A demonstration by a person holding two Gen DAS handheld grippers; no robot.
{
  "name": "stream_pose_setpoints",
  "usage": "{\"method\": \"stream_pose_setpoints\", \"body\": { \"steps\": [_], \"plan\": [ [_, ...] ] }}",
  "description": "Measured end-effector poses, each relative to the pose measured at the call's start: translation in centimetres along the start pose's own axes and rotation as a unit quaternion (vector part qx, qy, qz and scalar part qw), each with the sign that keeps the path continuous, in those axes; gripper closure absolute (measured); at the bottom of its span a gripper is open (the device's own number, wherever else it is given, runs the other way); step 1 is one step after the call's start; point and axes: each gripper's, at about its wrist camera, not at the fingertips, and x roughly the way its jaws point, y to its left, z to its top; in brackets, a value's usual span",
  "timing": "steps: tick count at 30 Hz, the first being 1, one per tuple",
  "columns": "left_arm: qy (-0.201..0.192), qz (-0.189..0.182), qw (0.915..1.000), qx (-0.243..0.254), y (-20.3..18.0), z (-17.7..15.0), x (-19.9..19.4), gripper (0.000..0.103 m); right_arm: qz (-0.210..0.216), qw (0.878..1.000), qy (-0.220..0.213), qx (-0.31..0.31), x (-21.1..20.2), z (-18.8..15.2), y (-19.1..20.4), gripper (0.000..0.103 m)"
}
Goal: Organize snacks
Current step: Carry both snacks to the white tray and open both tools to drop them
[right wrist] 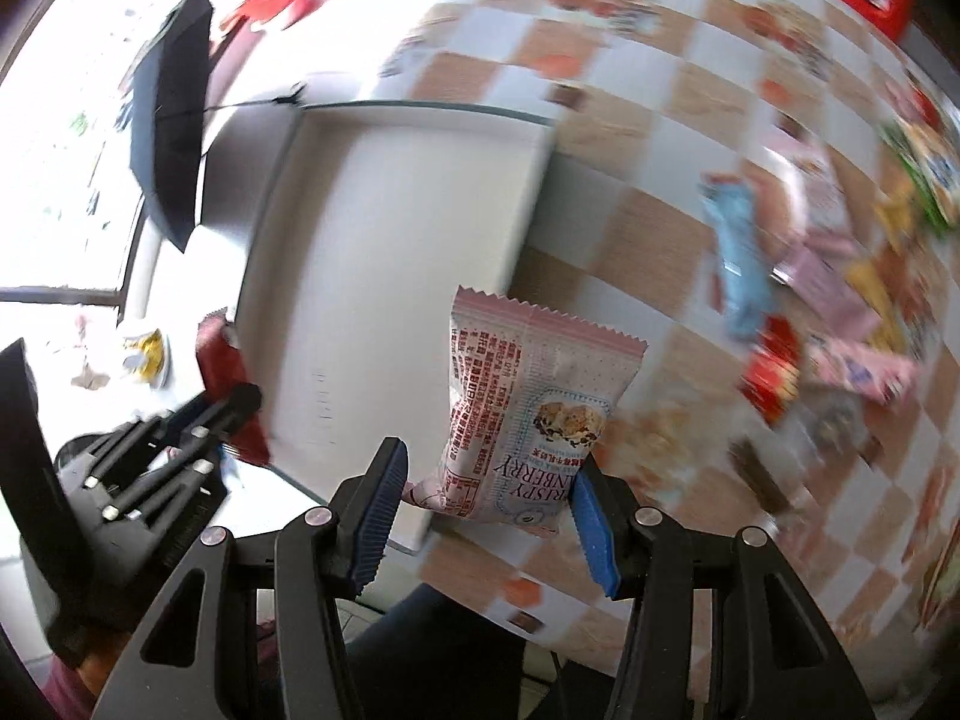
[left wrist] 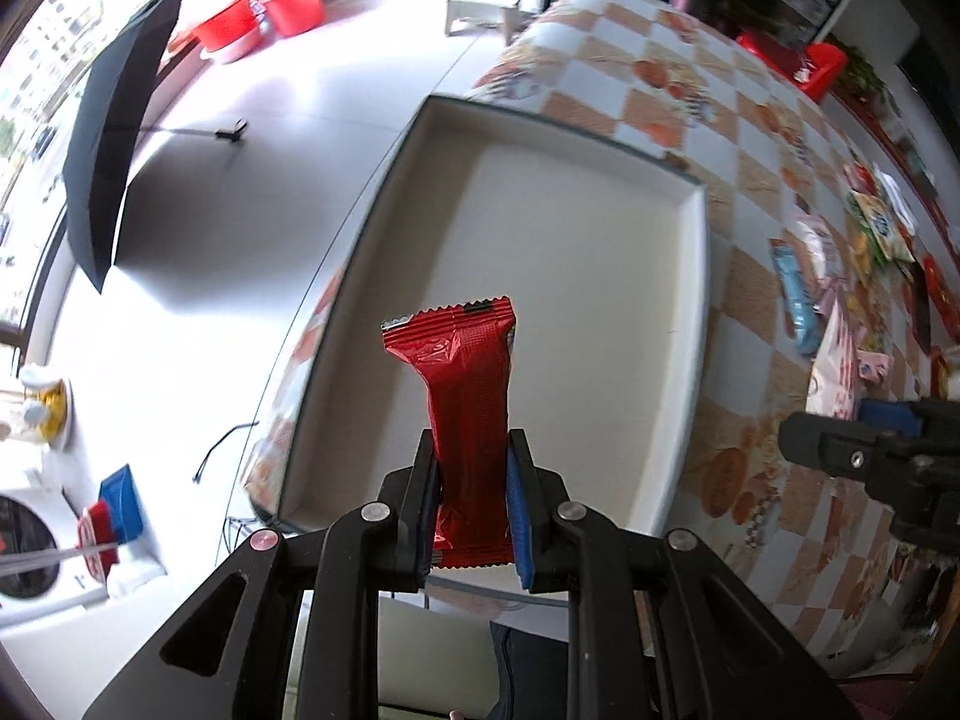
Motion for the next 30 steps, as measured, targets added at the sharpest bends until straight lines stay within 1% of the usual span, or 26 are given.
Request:
{"method": "stream_pose_setpoints", "body": {
  "steps": [1,6,11,17,19,20,21,22,23,24,25,27,30],
  "plan": [
    [0.004,0.002,1.0000,-0.005,0.4,-0.1,0.3,0.081,0.004,1.000,0.004,-0.012,0.3,0.4,1.1,0.048],
    [0.022,0.009,0.9995,-0.021,1.9,-0.7,1.6,0.081,0.008,0.998,0.027,-0.052,2.4,1.5,4.5,0.048],
    [0.034,0.011,0.9989,-0.030,2.6,-0.9,2.4,0.081,0.014,0.997,0.048,-0.059,4.1,2.7,5.5,0.048],
    [0.044,0.013,0.9987,-0.020,2.3,-0.8,3.2,0.081,0.023,0.996,0.061,-0.067,5.3,3.3,6.4,0.048],
    [0.048,0.015,0.9987,-0.013,1.9,-0.7,3.4,0.079,0.028,0.995,0.063,-0.067,5.5,3.4,6.4,0.048],
    [0.050,0.018,0.9985,-0.010,1.6,-0.7,3.5,0.077,0.032,0.995,0.064,-0.067,5.6,3.4,6.4,0.046],
    [0.051,0.020,0.9985,-0.009,1.4,-0.7,3.6,0.069,0.036,0.995,0.066,-0.065,5.6,3.3,6.4,0.045],
    [0.050,0.021,0.9985,-0.006,1.3,-0.8,3.5,0.052,0.035,0.995,0.066,-0.063,5.6,3.3,6.3,0.036],
    [0.047,0.025,0.9986,-0.005,1.1,-0.8,3.3,0.042,0.032,0.996,0.066,-0.060,5.6,3.3,6.1,0.023],
    [0.040,0.030,0.9988,-0.003,0.9,-0.8,3.1,0.028,0.031,0.996,0.064,-0.057,5.5,3.3,5.9,0.017],
    [0.034,0.033,0.9989,-0.003,0.8,-0.8,2.8,0.024,0.029,0.997,0.059,-0.050,5.3,3.2,5.5,0.010],
    [0.027,0.041,0.9988,0.005,0.3,-0.7,2.5,0.024,0.025,0.997,0.056,-0.042,5.1,3.3,5.0,0.010],
    [0.029,0.040,0.9987,0.013,-0.2,-0.5,2.4,0.024,0.006,0.998,0.054,-0.019,5.0,3.3,3.4,0.010]
  ]
}}
